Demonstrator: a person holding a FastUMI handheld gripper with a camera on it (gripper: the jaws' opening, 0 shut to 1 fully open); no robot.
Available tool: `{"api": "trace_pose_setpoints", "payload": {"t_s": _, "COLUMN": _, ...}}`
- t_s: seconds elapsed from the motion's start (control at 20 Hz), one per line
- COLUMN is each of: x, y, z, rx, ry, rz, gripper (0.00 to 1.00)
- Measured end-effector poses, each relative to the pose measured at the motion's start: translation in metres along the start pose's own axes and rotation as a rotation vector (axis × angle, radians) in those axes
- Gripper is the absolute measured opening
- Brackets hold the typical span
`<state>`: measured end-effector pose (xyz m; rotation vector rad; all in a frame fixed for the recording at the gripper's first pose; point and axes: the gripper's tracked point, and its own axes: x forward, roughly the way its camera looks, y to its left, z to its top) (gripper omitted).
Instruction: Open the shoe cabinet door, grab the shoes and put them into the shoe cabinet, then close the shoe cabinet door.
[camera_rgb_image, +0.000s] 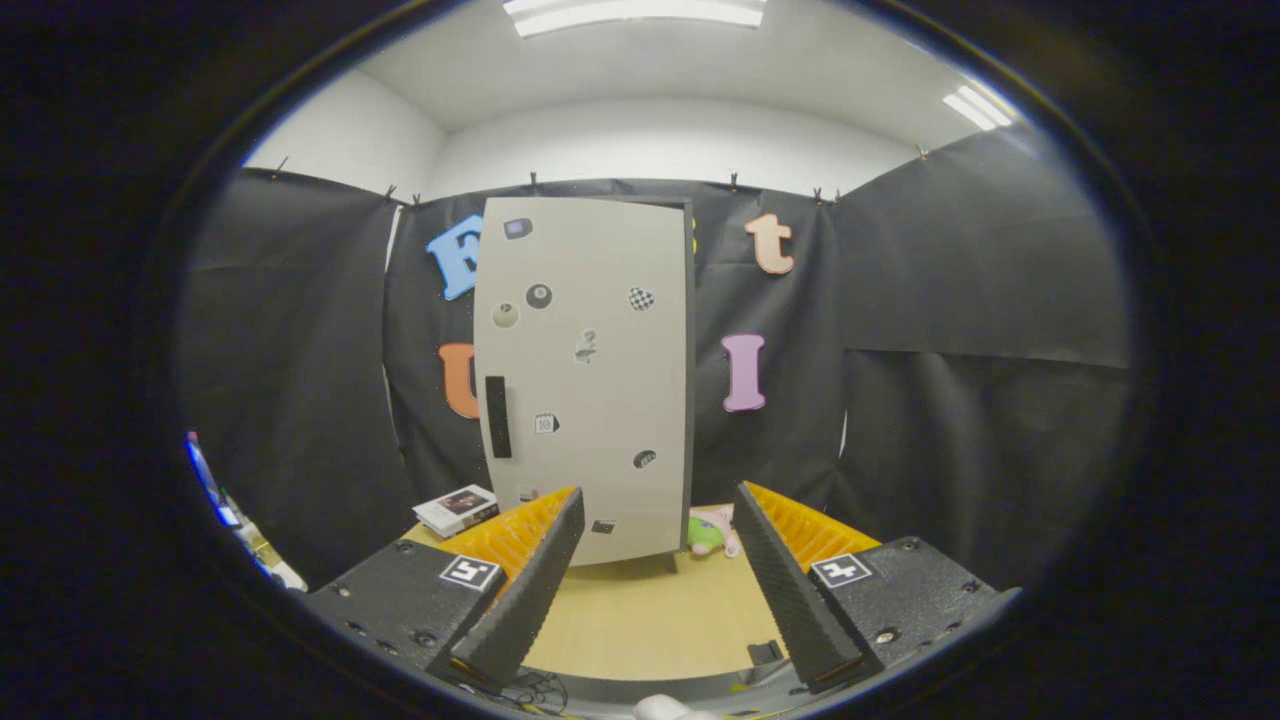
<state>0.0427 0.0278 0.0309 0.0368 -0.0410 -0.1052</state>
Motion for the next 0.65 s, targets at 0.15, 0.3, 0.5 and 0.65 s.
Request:
{"api": "trace_pose_setpoints", "payload": {"t_s": 0.15, "x": 0.0025, "y": -0.0050, "z": 0.0039, "rx": 0.001, "ry": -0.011, "rz": -0.016, "gripper": 0.98}}
{"api": "trace_pose_setpoints", "payload": {"t_s": 0.3, "x": 0.0055, "y": -0.0014, "z": 0.0029, "rx": 0.007, "ry": -0.009, "rz": -0.011, "gripper": 0.98}}
{"api": "trace_pose_setpoints", "payload": {"t_s": 0.5, "x": 0.0074, "y": 0.0001, "z": 0.0028, "rx": 0.015, "ry": -0.008, "rz": -0.008, "gripper": 0.98}}
{"api": "trace_pose_setpoints", "payload": {"t_s": 0.65, "x": 0.0058, "y": 0.0001, "z": 0.0010, "rx": 0.019, "ry": -0.003, "rz": -0.005, "gripper": 0.98}}
